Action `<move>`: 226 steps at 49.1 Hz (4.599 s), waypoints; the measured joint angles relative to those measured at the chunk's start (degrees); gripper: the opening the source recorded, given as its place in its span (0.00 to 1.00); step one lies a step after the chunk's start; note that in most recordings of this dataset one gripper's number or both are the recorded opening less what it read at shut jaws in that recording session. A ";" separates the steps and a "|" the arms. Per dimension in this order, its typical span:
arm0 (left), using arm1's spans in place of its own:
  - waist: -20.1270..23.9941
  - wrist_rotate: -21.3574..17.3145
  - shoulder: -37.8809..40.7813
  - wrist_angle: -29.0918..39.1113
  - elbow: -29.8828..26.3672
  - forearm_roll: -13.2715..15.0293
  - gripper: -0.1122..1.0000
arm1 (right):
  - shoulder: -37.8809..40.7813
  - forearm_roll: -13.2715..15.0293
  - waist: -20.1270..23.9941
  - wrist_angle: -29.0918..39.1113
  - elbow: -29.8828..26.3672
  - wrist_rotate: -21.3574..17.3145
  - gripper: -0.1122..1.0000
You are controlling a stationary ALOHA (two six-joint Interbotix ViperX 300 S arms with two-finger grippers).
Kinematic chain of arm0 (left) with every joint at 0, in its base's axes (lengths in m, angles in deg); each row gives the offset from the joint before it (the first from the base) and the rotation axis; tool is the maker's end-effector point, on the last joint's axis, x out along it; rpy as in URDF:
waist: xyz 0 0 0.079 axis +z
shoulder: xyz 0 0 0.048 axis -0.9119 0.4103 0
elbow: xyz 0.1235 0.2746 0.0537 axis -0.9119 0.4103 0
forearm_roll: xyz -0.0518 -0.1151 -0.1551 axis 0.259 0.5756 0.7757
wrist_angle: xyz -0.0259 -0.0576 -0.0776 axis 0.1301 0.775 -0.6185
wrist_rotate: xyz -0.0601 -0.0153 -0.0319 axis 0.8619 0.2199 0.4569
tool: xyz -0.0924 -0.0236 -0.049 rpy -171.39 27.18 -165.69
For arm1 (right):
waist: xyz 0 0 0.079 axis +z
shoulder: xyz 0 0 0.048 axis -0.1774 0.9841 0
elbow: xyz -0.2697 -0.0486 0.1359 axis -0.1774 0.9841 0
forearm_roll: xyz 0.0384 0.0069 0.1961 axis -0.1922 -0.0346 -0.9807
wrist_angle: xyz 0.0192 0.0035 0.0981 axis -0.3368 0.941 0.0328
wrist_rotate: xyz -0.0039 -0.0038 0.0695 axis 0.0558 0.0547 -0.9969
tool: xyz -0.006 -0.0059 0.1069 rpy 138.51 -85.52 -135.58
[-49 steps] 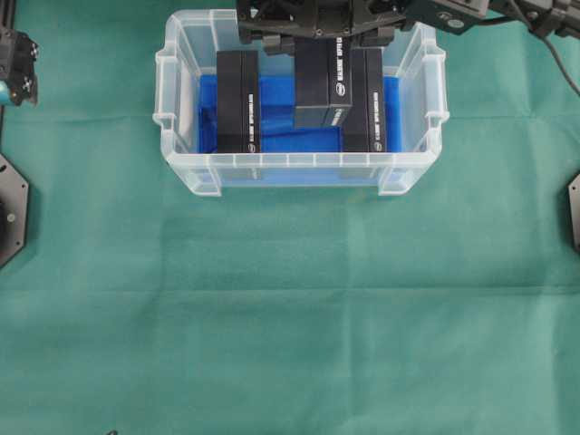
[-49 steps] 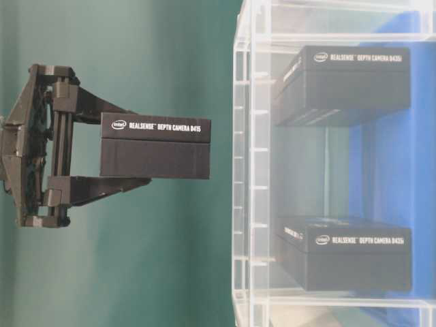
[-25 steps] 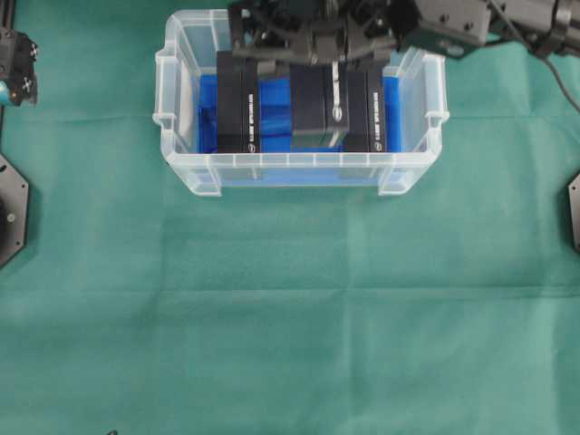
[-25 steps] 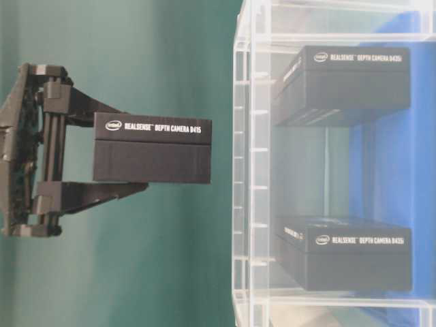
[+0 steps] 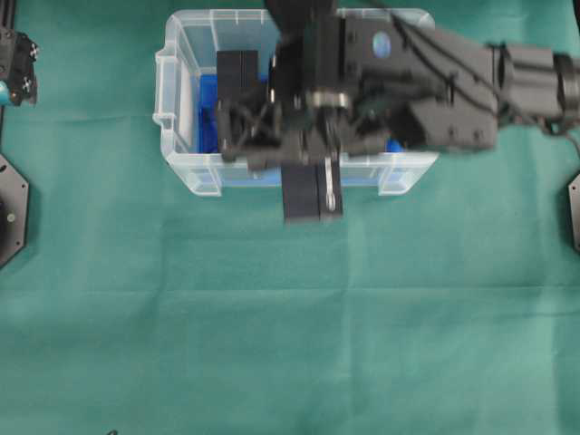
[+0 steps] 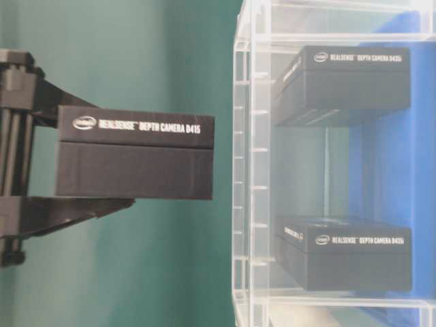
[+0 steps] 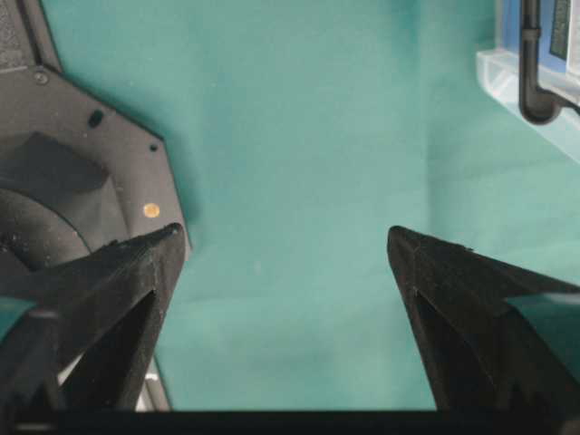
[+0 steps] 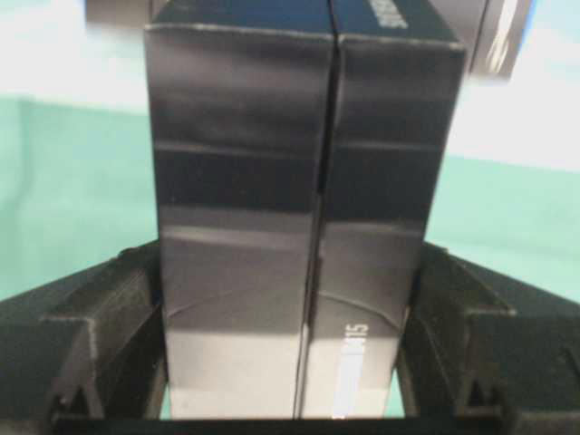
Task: Take out the box from the case.
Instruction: 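Carry the box over the case front wall toward the table, then lower the box onto the table and open the right gripper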
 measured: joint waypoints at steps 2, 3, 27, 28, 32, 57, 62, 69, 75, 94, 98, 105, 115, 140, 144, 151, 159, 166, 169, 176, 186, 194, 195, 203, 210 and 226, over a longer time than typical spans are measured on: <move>0.00 0.00 0.00 0.00 0.00 0.09 0.98 | 0.00 0.00 1.14 0.00 0.09 -1.14 0.69; 0.00 0.00 0.00 0.00 0.00 0.09 0.98 | 0.00 0.00 1.67 0.09 0.09 -1.58 0.69; 0.00 0.09 0.00 0.00 0.00 0.00 0.98 | 0.00 0.00 11.07 0.00 0.00 -12.39 0.69; 0.00 0.09 0.00 0.00 0.09 0.00 0.98 | 0.00 0.00 11.16 0.00 0.00 -12.39 0.69; 0.00 0.09 0.00 0.00 0.00 0.00 0.98 | 0.00 0.00 11.16 0.00 0.00 -12.39 0.69; 0.00 0.18 0.00 0.00 0.00 0.00 0.98 | 1.49 -0.09 10.99 -4.39 3.78 -12.30 0.69; 0.00 0.18 0.09 0.00 0.00 0.00 0.98 | 1.49 -0.26 10.99 -7.73 7.38 -12.74 0.69; 0.00 0.18 0.00 0.00 0.09 0.00 0.98 | 1.58 -0.62 10.99 -12.30 12.66 -12.83 0.69; 0.00 0.18 -0.26 0.00 0.00 0.00 0.98 | 1.58 -0.70 11.07 -15.56 16.70 -13.27 0.69; 0.00 0.26 -0.79 0.00 0.97 0.00 0.98 | 1.58 -0.53 10.99 -28.12 29.62 -15.64 0.69; 0.00 0.18 -0.79 0.00 1.14 0.00 0.98 | 1.76 -0.53 10.99 -30.06 31.11 -16.17 0.69; 0.00 0.18 -0.88 0.00 1.32 0.00 0.98 | 2.99 -0.53 10.99 -32.78 31.90 -16.17 0.69; 0.00 0.18 -0.97 0.00 1.32 0.00 0.98 | 3.34 -0.53 10.99 -34.19 31.90 -16.17 0.69; -0.09 0.18 -0.97 0.00 1.32 0.00 0.98 | 3.34 -0.62 10.99 -34.01 31.90 -16.08 0.70; 0.00 0.18 -0.97 0.00 1.41 0.00 0.98 | 3.43 -0.53 11.07 -34.01 31.90 -16.17 0.71; 0.00 0.18 -0.97 0.00 1.41 0.00 0.98 | 3.34 -0.09 11.07 -34.37 31.90 -16.26 0.94; 0.00 0.18 -0.97 0.00 1.41 0.00 0.98 | 3.34 0.09 11.07 -34.63 31.90 -16.26 0.94; -0.09 0.26 -0.97 0.00 1.41 0.00 0.98 | 3.34 0.09 11.07 -34.63 31.90 -16.26 0.94; 0.00 0.18 -0.97 0.00 1.41 0.00 0.98 | 3.34 0.18 11.07 -34.63 31.90 -16.26 0.94; 0.00 0.18 -1.05 0.00 1.41 0.00 0.98 | 3.34 0.18 11.07 -34.54 31.90 -16.26 0.94; -0.09 0.18 -1.05 0.00 1.41 0.00 0.98 | 0.53 0.18 11.07 -32.08 31.55 -16.26 0.94; 0.00 0.18 -1.05 0.00 1.41 0.00 0.98 | -2.46 0.53 11.07 -28.65 30.06 -16.26 0.94; 0.00 0.18 -1.05 0.00 1.41 0.00 0.98 | -2.90 0.79 11.07 -28.04 29.71 -16.26 0.94; 0.00 0.18 -1.05 0.00 1.41 0.00 0.98 | -4.39 2.37 11.07 -24.26 26.10 -16.17 0.94; -0.09 0.18 -1.05 0.00 1.41 0.00 0.98 | -4.48 3.16 11.07 -21.71 23.12 -15.82 0.94; -0.09 0.26 -0.97 -0.09 1.41 0.00 0.98 | -4.57 3.60 11.07 -21.01 22.06 -15.82 0.94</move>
